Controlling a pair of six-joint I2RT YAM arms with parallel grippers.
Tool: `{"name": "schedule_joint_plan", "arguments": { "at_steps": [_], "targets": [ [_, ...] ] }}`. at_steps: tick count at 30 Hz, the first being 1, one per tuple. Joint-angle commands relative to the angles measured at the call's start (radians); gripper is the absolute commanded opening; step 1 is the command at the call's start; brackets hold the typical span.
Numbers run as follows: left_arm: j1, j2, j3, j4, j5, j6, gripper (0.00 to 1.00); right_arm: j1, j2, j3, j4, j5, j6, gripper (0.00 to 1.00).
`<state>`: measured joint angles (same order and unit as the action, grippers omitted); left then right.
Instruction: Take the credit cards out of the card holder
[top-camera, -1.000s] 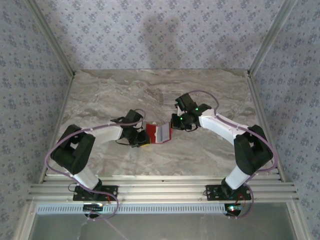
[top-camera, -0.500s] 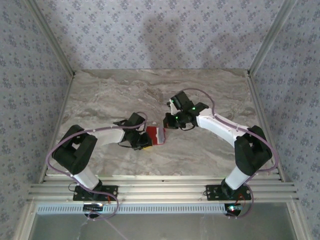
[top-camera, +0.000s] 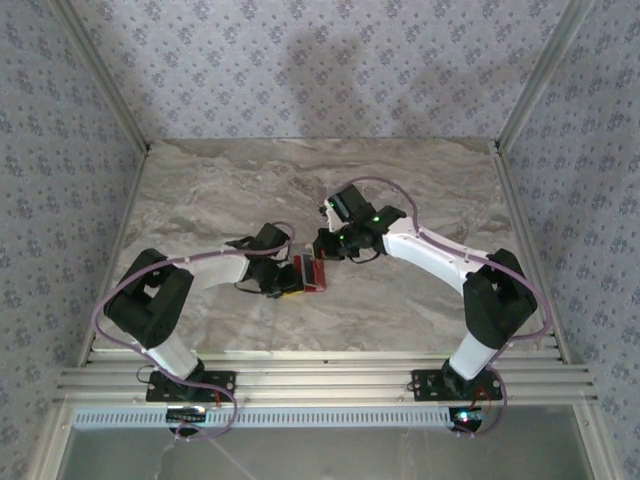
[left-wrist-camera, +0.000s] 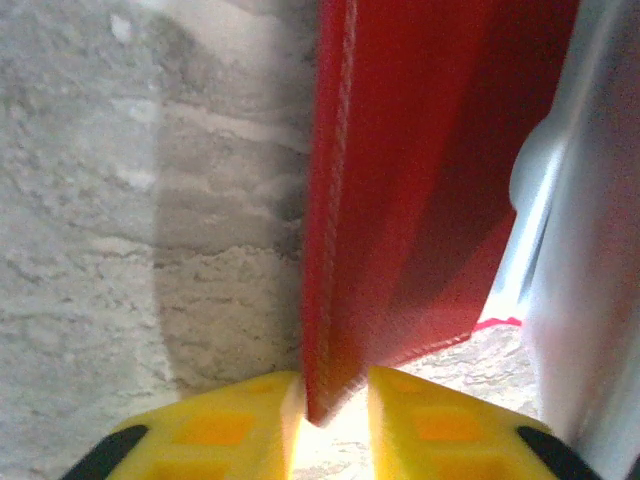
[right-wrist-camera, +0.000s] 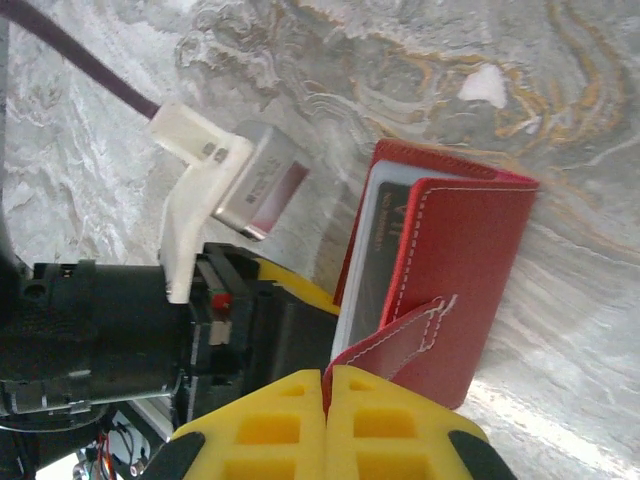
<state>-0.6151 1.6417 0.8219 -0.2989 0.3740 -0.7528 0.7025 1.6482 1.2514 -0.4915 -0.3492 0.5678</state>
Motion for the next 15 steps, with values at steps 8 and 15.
{"name": "schedule_joint_plan", "arguments": {
  "at_steps": [8,15],
  "targets": [
    [0.058,-0.134,-0.005,-0.206,-0.132,0.053,0.38,-0.07,-0.131,-0.131,-0.018,0.026,-0.024,0.0],
    [0.041,-0.122,0.133,-0.255,-0.114,0.066,0.52,-0.082,-0.142,-0.172,0.038,-0.065,-0.003,0.0]
  ]
}}
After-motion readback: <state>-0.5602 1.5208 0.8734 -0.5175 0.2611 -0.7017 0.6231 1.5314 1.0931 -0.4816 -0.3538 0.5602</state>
